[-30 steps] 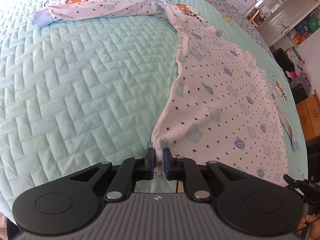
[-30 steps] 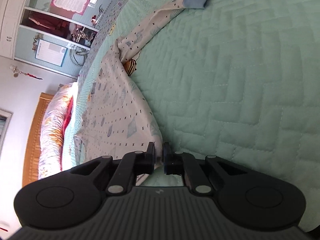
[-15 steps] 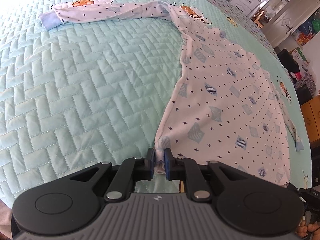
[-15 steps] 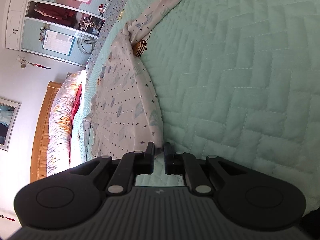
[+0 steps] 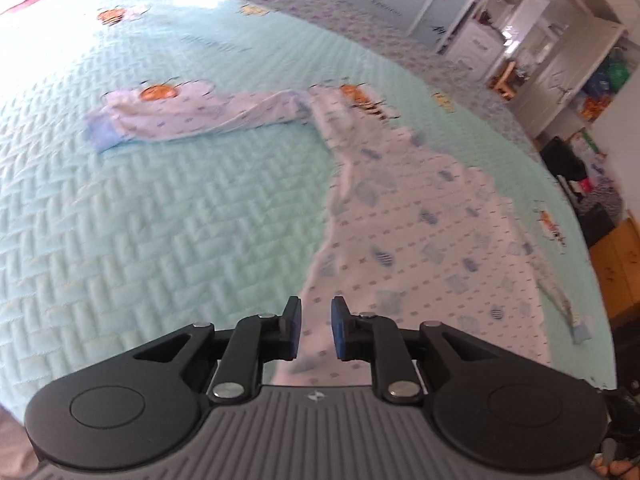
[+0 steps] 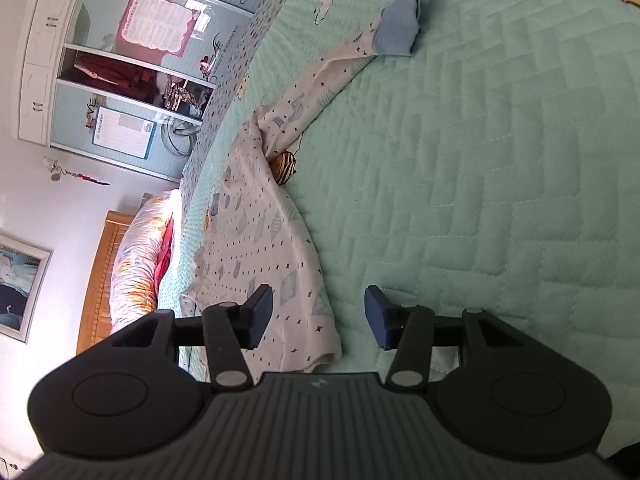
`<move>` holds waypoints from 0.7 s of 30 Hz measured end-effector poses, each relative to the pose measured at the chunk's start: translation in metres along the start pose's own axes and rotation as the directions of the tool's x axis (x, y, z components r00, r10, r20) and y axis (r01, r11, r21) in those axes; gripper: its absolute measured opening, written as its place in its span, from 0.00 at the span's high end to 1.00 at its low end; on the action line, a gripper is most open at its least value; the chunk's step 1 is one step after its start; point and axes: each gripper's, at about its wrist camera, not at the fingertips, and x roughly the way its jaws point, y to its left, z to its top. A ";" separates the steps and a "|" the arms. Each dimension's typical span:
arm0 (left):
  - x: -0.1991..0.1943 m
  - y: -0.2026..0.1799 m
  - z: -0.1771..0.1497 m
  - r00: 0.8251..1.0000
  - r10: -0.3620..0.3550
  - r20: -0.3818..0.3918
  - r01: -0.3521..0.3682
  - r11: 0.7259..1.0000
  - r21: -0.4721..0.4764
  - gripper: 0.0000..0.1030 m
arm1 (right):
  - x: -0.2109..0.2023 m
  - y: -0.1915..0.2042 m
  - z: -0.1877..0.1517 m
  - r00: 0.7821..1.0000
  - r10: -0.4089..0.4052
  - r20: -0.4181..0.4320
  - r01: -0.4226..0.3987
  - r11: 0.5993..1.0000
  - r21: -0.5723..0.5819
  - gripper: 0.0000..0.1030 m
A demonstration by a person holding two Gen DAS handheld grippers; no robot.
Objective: Fold clothes
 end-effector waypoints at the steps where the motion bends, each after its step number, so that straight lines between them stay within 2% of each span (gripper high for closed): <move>1: 0.007 -0.010 0.004 0.999 -0.033 -0.005 0.034 0.999 0.026 0.69 | 0.002 -0.002 -0.001 1.000 0.011 0.005 -0.011 1.000 0.020 0.49; 2: 0.019 -0.019 0.006 0.998 -0.060 -0.018 0.061 0.997 0.045 0.66 | 0.004 -0.004 -0.001 1.000 0.022 0.012 -0.022 0.999 0.038 0.49; 4: 0.044 -0.028 0.009 0.994 -0.098 -0.054 0.102 0.993 0.064 0.65 | 0.008 -0.005 0.002 0.999 0.039 0.025 -0.040 0.997 0.073 0.47; 5: 0.061 -0.027 0.008 0.993 -0.092 -0.080 0.096 0.994 0.052 0.65 | 0.010 -0.005 0.005 0.999 0.044 0.032 -0.047 0.995 0.089 0.46; 7: 0.085 -0.015 0.003 0.992 -0.039 -0.120 0.037 0.999 -0.023 0.65 | 0.013 -0.004 0.015 0.998 0.044 0.052 -0.050 0.992 0.116 0.43; 8: 0.091 -0.008 0.000 0.992 -0.027 -0.127 0.019 0.998 -0.062 0.72 | 0.014 -0.004 0.021 0.997 0.034 0.072 -0.043 0.991 0.128 0.42; 10: 0.097 0.001 -0.004 0.990 -0.020 -0.139 0.006 0.994 -0.105 0.74 | 0.016 -0.004 0.038 0.994 0.003 0.109 -0.019 0.989 0.146 0.40; 14: 0.090 -0.007 -0.002 0.985 0.010 -0.171 -0.012 1.000 -0.015 0.74 | 0.028 0.005 0.067 0.990 -0.016 0.141 0.001 0.995 0.102 0.36; 16: 0.091 -0.015 0.000 0.981 0.048 -0.189 -0.044 0.999 0.028 0.73 | 0.042 0.017 0.075 0.993 -0.001 0.114 -0.004 0.999 0.040 0.36; 18: 0.091 -0.029 0.004 0.977 0.083 -0.197 -0.073 0.996 0.058 0.65 | 0.058 0.033 0.078 0.997 -0.011 0.078 0.014 0.999 -0.043 0.36; 21: 0.090 -0.070 0.010 0.986 0.048 -0.162 -0.015 0.981 0.195 0.62 | 0.077 0.058 0.081 0.997 -0.068 0.045 0.076 0.974 -0.211 0.36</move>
